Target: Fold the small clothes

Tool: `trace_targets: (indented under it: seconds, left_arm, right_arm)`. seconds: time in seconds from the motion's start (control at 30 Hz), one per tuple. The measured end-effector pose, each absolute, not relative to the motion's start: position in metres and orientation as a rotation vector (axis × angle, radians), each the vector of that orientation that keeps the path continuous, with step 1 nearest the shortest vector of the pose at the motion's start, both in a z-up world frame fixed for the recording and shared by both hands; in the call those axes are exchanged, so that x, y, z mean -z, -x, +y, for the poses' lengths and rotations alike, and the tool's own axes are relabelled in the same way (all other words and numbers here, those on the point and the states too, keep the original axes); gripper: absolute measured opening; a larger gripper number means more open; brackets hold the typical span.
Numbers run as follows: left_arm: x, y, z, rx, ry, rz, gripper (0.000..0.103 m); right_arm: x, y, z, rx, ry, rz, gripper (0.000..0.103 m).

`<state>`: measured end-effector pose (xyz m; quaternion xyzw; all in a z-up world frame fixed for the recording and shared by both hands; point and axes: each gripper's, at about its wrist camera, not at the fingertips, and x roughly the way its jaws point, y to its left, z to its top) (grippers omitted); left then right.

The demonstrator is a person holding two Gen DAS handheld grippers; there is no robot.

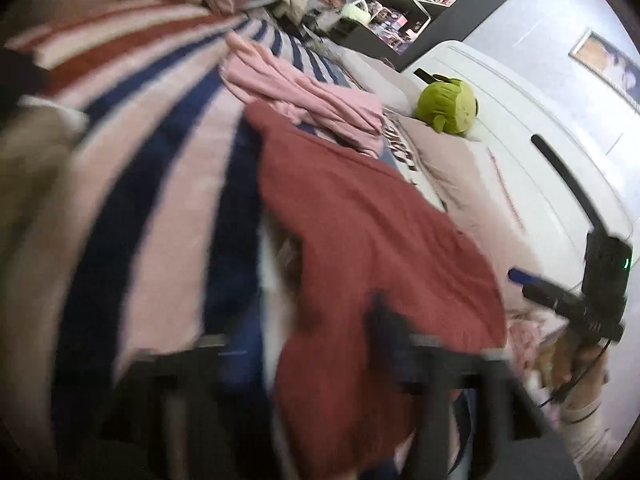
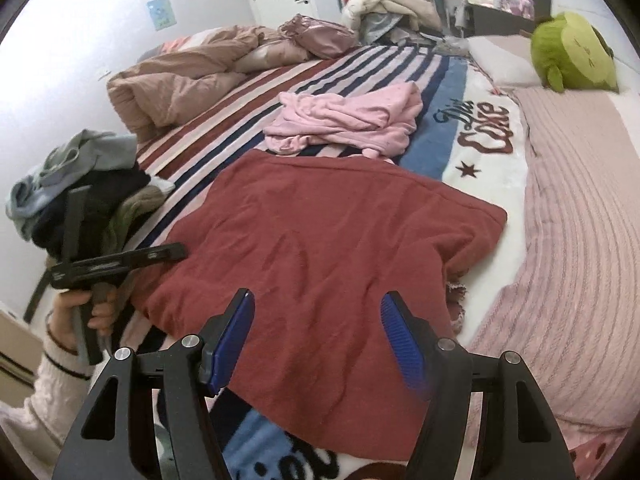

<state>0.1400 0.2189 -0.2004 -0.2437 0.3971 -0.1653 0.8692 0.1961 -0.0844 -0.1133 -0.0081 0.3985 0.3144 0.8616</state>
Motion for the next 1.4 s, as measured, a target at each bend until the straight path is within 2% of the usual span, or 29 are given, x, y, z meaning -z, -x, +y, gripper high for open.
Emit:
trace_targets:
  seconds: [0.1, 0.17, 0.2, 0.3, 0.33, 0.4, 0.5, 0.53, 0.6, 0.67, 0.7, 0.73, 0.77, 0.8, 0.87, 1.03, 1.13, 1.17, 1.2, 1.23, 1.27, 1.33, 1.37, 1.4]
  left_arm:
    - [0.195, -0.097, 0.218, 0.366, 0.547, 0.815, 0.072]
    - [0.201, -0.075, 0.211, 0.362, 0.584, 0.840, 0.072]
    - [0.203, -0.067, 0.206, 0.361, 0.598, 0.840, 0.072]
    - [0.211, -0.048, 0.195, 0.365, 0.661, 0.808, 0.074]
    - [0.211, -0.049, 0.189, 0.376, 0.684, 0.799, 0.075]
    - [0.212, -0.056, 0.183, 0.382, 0.724, 0.786, 0.078]
    - [0.210, -0.081, 0.172, 0.336, 0.716, 0.757, 0.076]
    - [0.210, -0.090, 0.168, 0.314, 0.714, 0.739, 0.070]
    - [0.210, -0.108, 0.165, 0.274, 0.727, 0.725, 0.033]
    - [0.205, -0.118, 0.159, 0.255, 0.704, 0.728, 0.029]
    - [0.199, -0.119, 0.157, 0.246, 0.667, 0.727, 0.022]
    - [0.192, -0.119, 0.154, 0.243, 0.619, 0.718, 0.021]
    - [0.181, -0.118, 0.148, 0.248, 0.557, 0.700, 0.017]
    - [0.175, -0.118, 0.144, 0.254, 0.520, 0.688, 0.015]
    - [0.159, -0.120, 0.131, 0.268, 0.437, 0.661, 0.013]
    - [0.120, -0.121, 0.066, 0.453, 0.242, 0.610, 0.013]
    - [0.124, -0.135, 0.006, 0.636, 0.171, 0.677, 0.014]
    - [0.131, -0.140, -0.013, 0.687, 0.160, 0.712, 0.018]
    - [0.145, -0.149, -0.038, 0.755, 0.140, 0.778, 0.027]
    - [0.160, -0.153, -0.060, 0.790, 0.113, 0.834, 0.029]
    - [0.170, -0.154, -0.074, 0.780, 0.078, 0.853, 0.030]
    - [0.174, -0.146, -0.091, 0.748, -0.024, 0.823, 0.040]
    - [0.170, -0.141, -0.090, 0.758, -0.019, 0.816, 0.051]
    - [0.165, -0.138, -0.083, 0.777, 0.018, 0.822, 0.058]
  right_arm:
    - [0.114, -0.191, -0.071, -0.699, 0.037, 0.831, 0.061]
    - [0.117, -0.188, -0.059, -0.729, 0.052, 0.832, 0.051]
    - [0.119, -0.187, -0.050, -0.739, 0.068, 0.835, 0.039]
    - [0.130, -0.182, -0.030, -0.775, 0.096, 0.860, 0.014]
    - [0.135, -0.180, -0.025, -0.788, 0.098, 0.874, 0.012]
    - [0.147, -0.178, -0.018, -0.802, 0.106, 0.907, 0.012]
    - [0.168, -0.180, -0.010, -0.815, 0.113, 0.974, 0.013]
    - [0.173, -0.181, -0.010, -0.817, 0.104, 0.988, 0.013]
    - [0.174, -0.181, -0.013, -0.819, 0.076, 0.991, 0.013]
    - [0.163, -0.179, -0.027, -0.833, 0.036, 0.978, 0.015]
    - [0.157, -0.177, -0.036, -0.835, 0.022, 0.960, 0.023]
    - [0.152, -0.175, -0.045, -0.827, 0.012, 0.936, 0.037]
    - [0.145, -0.172, -0.058, -0.806, 0.003, 0.905, 0.042]
    - [0.138, -0.169, -0.077, -0.774, -0.006, 0.867, 0.046]
    - [0.133, -0.168, -0.102, -0.730, -0.020, 0.837, 0.046]
    - [0.139, -0.174, -0.179, -0.675, -0.211, 0.821, 0.046]
    - [0.143, -0.171, -0.219, -0.617, -0.284, 0.793, 0.046]
    - [0.145, -0.166, -0.234, -0.600, -0.306, 0.778, 0.046]
    - [0.146, -0.163, -0.243, -0.592, -0.320, 0.772, 0.046]
    - [0.147, -0.161, -0.251, -0.586, -0.335, 0.770, 0.046]
    - [0.148, -0.159, -0.257, -0.580, -0.346, 0.772, 0.046]
    - [0.151, -0.156, -0.269, -0.566, -0.347, 0.776, 0.046]
    - [0.151, -0.155, -0.274, -0.559, -0.344, 0.775, 0.046]
    - [0.151, -0.155, -0.277, -0.560, -0.344, 0.770, 0.046]
